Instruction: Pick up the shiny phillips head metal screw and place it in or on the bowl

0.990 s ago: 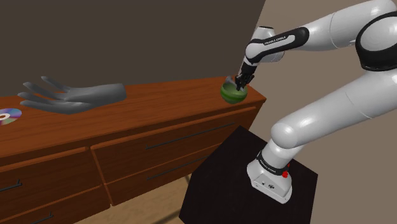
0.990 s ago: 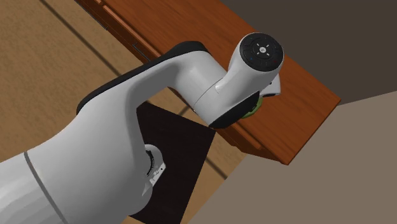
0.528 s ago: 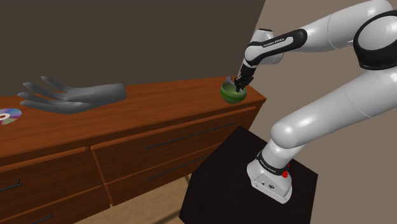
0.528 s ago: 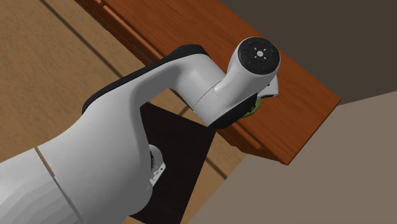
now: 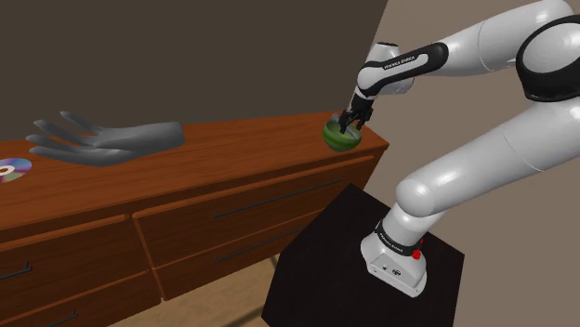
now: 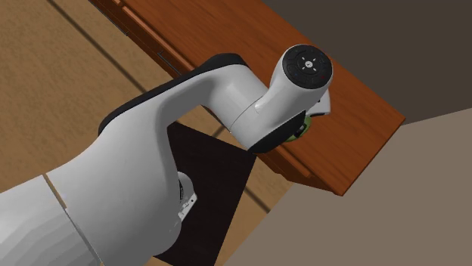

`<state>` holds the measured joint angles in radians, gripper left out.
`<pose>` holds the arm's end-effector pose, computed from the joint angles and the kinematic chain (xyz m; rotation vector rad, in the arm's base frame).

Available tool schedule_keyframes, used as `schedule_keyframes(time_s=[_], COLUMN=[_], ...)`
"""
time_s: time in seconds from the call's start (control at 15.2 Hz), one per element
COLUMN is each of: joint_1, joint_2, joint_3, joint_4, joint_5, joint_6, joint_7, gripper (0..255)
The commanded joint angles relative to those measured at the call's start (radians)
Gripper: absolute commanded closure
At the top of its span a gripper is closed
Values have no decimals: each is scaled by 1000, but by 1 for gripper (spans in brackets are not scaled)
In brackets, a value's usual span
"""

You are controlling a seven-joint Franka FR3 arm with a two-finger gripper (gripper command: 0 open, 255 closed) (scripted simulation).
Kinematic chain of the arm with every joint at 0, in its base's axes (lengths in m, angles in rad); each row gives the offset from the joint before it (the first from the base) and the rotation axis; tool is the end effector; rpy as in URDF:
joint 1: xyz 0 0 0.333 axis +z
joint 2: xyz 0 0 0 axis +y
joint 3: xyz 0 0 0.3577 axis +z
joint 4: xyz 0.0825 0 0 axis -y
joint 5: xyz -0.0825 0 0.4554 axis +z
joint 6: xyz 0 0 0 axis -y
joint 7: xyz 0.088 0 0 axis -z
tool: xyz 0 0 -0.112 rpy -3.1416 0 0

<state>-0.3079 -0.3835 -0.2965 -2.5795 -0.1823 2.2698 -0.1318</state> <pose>0.3756 -0.2612 0.3833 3.0416 -0.5259 0.0750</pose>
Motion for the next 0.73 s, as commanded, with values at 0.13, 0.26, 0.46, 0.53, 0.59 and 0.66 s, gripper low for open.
schedule_keyframes(time_s=[0.13,0.26,0.46,0.53,0.59,0.66], joint_1=[0,0,0,0,0,0], joint_2=[-60,-73,-73,-73,-73,-73], joint_3=[17,21,21,21,21,21], joint_4=[57,73,73,73,73,73], joint_5=[3,4,4,4,4,4], joint_6=[-117,-147,-147,-147,-147,-147], joint_7=[3,4,4,4,4,4], gripper=[0,0,0,0,0,0])
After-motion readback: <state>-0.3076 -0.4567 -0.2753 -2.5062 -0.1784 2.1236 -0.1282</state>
